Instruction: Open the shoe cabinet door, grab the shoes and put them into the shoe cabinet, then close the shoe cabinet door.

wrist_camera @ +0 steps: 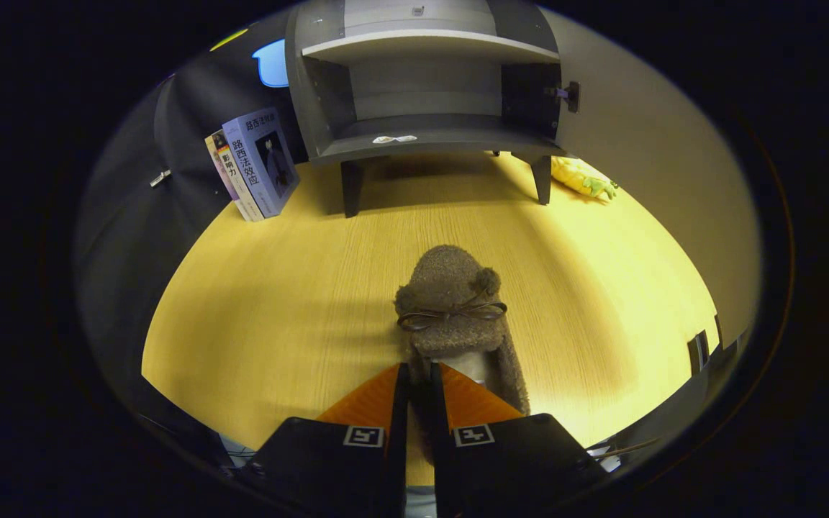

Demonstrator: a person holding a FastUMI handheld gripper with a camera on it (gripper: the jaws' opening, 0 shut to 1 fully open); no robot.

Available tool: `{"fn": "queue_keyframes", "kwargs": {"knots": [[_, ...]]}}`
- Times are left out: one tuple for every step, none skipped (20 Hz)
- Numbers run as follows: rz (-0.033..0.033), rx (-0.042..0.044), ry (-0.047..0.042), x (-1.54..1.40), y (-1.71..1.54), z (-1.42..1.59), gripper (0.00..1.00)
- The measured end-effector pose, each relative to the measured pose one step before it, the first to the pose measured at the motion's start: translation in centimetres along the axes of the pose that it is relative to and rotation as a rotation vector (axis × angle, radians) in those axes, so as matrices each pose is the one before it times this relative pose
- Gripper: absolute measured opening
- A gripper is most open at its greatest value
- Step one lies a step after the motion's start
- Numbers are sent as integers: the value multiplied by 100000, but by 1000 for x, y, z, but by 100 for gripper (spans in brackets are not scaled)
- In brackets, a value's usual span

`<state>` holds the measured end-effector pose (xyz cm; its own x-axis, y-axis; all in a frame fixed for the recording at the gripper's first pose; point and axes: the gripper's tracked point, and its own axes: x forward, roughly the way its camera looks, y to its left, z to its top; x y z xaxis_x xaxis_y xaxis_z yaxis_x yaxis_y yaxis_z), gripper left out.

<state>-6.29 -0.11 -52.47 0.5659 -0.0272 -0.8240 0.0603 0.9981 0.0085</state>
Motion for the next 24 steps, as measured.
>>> {"fn": "queue_keyframes", "kwargs": {"knots": [[-153,-339,719,524,-42,-238,20],[-98,65,183,452,-44,-19,21],[-315,273,-754,418,-71,280,21],[-298,148,-868,428,-26,189,21],[-207,-260,-376,426,41,196,21],[-136,-267,-708,415,73,199,21],[-28,48,-140,395,33,233,21],[-6,108,-277,390,9,195,21],[156,58,-491,449,83,315,21],[75,-248,-644,453,113,351,21],[-63,-378,-732,409,83,380,21],[-346,-340,-605,416,97,295,21],[-508,-332,-456,365,74,257,21],[-320,178,-884,279,15,454,21],[-628,1242,-1046,397,-124,524,21],[-874,1640,-534,497,-139,364,21],[-1539,614,19,380,-261,238,21],[-1850,-352,-434,365,-235,186,20],[-1273,-1148,-270,192,-55,44,18],[-981,-1194,-544,115,7,79,17],[-566,-500,-269,19,-38,3,17],[-136,235,21,95,48,3,17],[-1167,337,62,-248,-279,-387,17],[-100,595,431,779,-45,321,17]]}}
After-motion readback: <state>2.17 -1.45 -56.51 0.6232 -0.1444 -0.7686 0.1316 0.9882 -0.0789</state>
